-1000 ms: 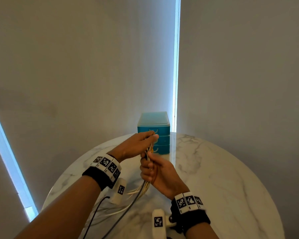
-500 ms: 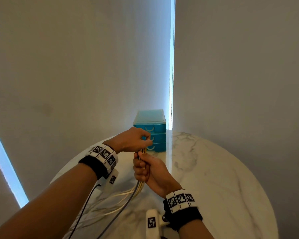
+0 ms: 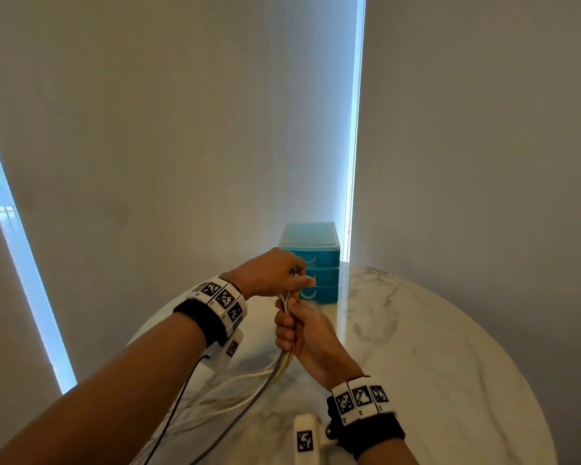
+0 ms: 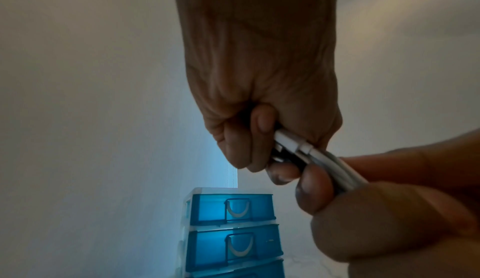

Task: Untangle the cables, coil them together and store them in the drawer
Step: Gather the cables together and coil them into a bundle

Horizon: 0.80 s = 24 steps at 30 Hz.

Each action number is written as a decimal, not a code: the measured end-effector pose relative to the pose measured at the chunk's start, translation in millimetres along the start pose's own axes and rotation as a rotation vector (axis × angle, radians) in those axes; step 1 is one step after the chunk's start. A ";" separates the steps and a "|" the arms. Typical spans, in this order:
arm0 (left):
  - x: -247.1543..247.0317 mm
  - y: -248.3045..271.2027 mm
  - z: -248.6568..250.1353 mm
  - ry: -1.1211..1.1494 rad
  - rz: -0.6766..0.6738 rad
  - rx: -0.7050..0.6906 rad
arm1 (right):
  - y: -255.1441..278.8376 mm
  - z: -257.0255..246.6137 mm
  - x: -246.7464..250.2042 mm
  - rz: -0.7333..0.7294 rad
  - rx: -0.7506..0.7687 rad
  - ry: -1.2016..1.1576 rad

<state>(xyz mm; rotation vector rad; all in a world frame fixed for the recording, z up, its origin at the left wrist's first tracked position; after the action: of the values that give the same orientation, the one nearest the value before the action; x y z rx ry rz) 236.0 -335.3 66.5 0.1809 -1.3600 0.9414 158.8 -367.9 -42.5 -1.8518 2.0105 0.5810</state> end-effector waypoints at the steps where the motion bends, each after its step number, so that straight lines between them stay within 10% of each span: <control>1: 0.4 2.3 0.4 0.002 -0.016 0.001 | 0.0 -0.4 -0.8 0.012 0.011 0.043; 13: 15.8 12.6 -4.3 -0.030 0.116 -0.012 | 3.8 -6.1 -3.1 0.029 0.060 0.172; 18: 29.4 9.0 -16.6 -0.105 0.196 0.002 | 4.9 -46.2 41.8 0.382 0.300 0.188; 24: 57.9 13.6 -1.5 -0.247 0.364 -0.023 | 36.1 13.7 -50.7 -0.221 -0.248 0.034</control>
<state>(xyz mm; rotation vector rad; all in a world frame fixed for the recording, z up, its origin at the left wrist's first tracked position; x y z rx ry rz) 223.5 -298.7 111.7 0.0308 -1.6661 1.2363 127.0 -315.2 -25.9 -2.2061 1.7868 0.7658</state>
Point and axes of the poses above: each hand's wrist, its own y-axis away from the middle knuckle, its own x-axis out of the back of the hand, z = x × y, the point moved 9 cm from there along -y, towards the middle knuckle, and after that the axes turned 10 degrees about z, right-handed, at the moved point
